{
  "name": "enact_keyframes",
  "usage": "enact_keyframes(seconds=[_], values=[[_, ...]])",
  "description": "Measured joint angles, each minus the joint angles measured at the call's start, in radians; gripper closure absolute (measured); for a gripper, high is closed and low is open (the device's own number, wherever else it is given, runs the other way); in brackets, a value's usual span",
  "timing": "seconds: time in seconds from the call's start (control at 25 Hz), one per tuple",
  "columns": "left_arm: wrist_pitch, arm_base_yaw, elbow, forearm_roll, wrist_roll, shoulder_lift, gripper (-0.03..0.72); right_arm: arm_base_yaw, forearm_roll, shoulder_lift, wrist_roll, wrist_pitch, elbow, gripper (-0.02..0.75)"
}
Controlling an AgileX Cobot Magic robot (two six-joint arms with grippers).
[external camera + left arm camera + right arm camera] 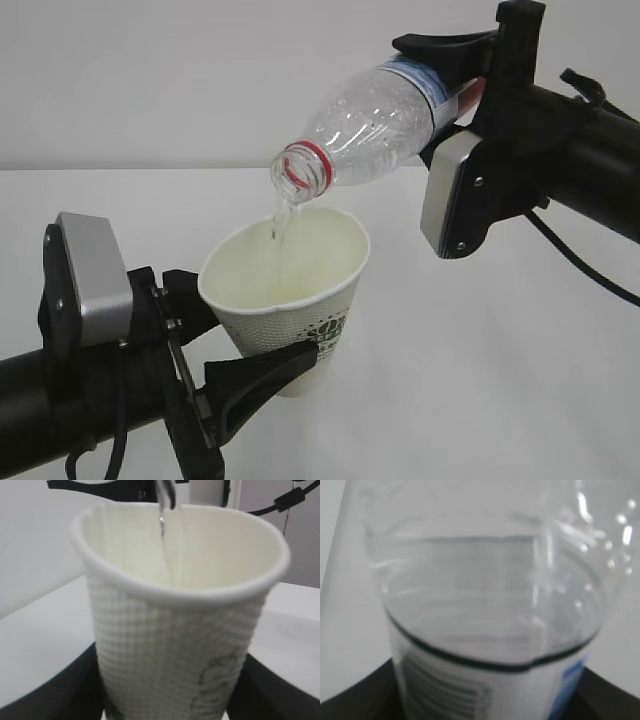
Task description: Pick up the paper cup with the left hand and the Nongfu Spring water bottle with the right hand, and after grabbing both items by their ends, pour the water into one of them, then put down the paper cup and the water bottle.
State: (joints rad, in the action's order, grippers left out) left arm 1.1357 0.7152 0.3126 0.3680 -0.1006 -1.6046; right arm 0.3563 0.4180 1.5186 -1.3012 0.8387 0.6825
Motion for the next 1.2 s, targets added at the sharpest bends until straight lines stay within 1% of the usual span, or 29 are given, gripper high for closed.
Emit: enact_keyframes(seconds=[1.2], values=[[-0.002, 0.000, 0.000, 0.001, 0.000, 0.000, 0.213, 0.000, -0.010, 0.000, -0.028, 0.000, 0.002, 0.260]])
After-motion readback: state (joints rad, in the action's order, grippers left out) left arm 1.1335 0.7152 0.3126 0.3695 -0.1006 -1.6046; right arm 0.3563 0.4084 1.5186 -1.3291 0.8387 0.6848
